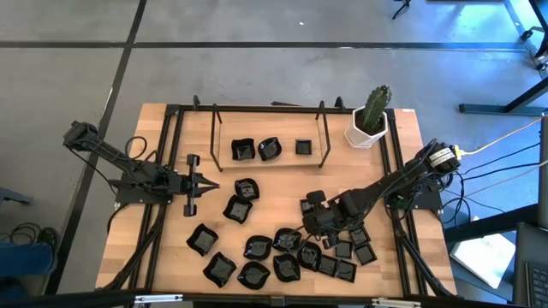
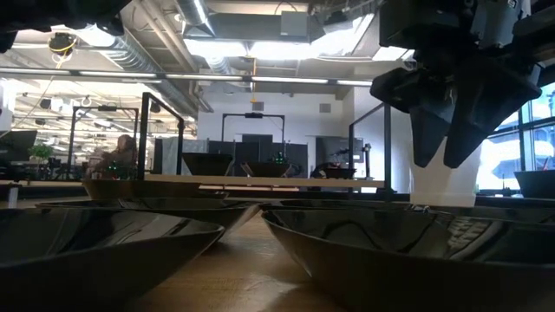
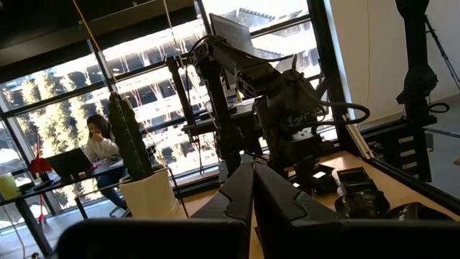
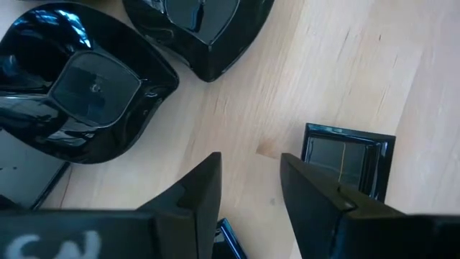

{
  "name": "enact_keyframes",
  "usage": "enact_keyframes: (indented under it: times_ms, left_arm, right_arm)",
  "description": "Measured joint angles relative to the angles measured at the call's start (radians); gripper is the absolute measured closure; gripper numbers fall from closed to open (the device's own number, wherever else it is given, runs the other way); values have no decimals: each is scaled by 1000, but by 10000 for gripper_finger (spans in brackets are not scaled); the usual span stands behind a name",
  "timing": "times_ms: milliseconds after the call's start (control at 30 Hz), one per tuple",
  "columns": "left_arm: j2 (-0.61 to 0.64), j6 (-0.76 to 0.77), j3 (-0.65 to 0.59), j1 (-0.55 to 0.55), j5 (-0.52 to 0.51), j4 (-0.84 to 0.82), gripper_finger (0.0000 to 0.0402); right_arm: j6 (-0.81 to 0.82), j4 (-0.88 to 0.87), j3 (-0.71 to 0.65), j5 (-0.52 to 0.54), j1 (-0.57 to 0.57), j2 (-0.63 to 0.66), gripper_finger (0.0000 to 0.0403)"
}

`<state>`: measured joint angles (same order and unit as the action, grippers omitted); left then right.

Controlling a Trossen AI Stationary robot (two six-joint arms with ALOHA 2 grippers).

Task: Pick & Place Mini shaped plates
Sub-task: Stack the square plate on the top of the square plate on the shelf

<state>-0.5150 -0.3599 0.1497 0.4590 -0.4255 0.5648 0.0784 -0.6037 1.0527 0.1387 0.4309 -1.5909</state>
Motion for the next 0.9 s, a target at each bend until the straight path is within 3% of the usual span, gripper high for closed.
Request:
enact_keyframes:
  times_ms: [633, 900]
  left_arm:
    - [0, 4, 0, 0, -28, 0, 396]
    - [0, 34, 0, 0, -147, -5, 399]
  right_arm:
    - [26, 8, 0, 34, 0, 0, 260]
    - [9, 8, 0, 52, 0, 0, 260]
